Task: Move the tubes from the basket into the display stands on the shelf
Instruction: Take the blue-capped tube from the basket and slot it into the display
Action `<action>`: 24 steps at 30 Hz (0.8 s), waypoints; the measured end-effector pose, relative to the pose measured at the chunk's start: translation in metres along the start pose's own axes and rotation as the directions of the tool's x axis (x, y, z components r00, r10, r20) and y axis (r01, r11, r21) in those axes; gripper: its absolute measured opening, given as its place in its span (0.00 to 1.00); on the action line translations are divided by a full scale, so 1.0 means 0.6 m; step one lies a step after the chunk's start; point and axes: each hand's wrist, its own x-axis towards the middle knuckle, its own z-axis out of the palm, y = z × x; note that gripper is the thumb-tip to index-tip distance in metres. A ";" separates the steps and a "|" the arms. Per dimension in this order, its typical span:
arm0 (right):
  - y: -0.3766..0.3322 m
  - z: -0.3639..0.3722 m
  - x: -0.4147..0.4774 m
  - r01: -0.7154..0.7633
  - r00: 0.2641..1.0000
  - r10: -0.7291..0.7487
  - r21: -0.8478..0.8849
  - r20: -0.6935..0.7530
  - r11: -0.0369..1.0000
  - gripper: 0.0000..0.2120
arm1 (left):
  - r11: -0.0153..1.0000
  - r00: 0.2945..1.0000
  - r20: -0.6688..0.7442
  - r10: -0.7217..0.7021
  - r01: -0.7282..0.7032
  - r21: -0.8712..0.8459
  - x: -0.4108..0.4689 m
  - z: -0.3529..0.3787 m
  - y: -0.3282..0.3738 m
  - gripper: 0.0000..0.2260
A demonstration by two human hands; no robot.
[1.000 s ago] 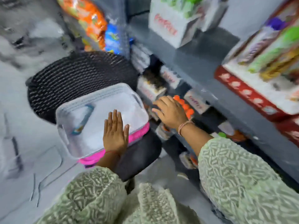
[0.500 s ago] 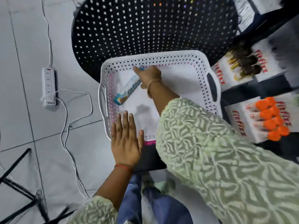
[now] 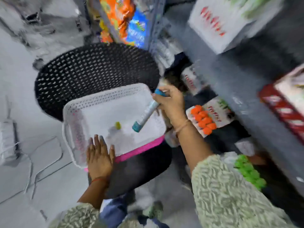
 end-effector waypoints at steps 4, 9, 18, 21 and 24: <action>-0.102 -0.198 -0.069 0.187 0.939 -0.212 -0.115 -0.271 0.976 0.12 | 0.935 0.945 -0.023 0.326 -0.326 -0.139 0.031 -0.023 0.191 0.30; -0.218 -0.384 -0.147 0.253 0.804 -0.370 -0.295 -0.465 0.921 0.15 | 0.656 0.672 -0.035 0.740 -0.733 -0.179 0.023 -0.050 0.454 0.27; -0.337 -0.592 -0.201 -0.029 0.871 -0.395 -0.831 -0.294 0.555 0.14 | 0.395 0.373 0.185 0.909 -0.913 -0.101 -0.052 -0.031 0.604 0.23; -0.345 -0.618 -0.198 -0.117 0.884 -0.371 -0.902 -0.285 0.416 0.17 | 0.398 0.380 0.182 0.907 -0.914 -0.074 -0.056 -0.028 0.605 0.25; -0.348 -0.640 -0.196 -0.200 0.898 -0.291 -0.897 -0.329 0.395 0.20 | 0.400 0.379 0.188 0.906 -0.912 -0.092 -0.054 -0.026 0.604 0.36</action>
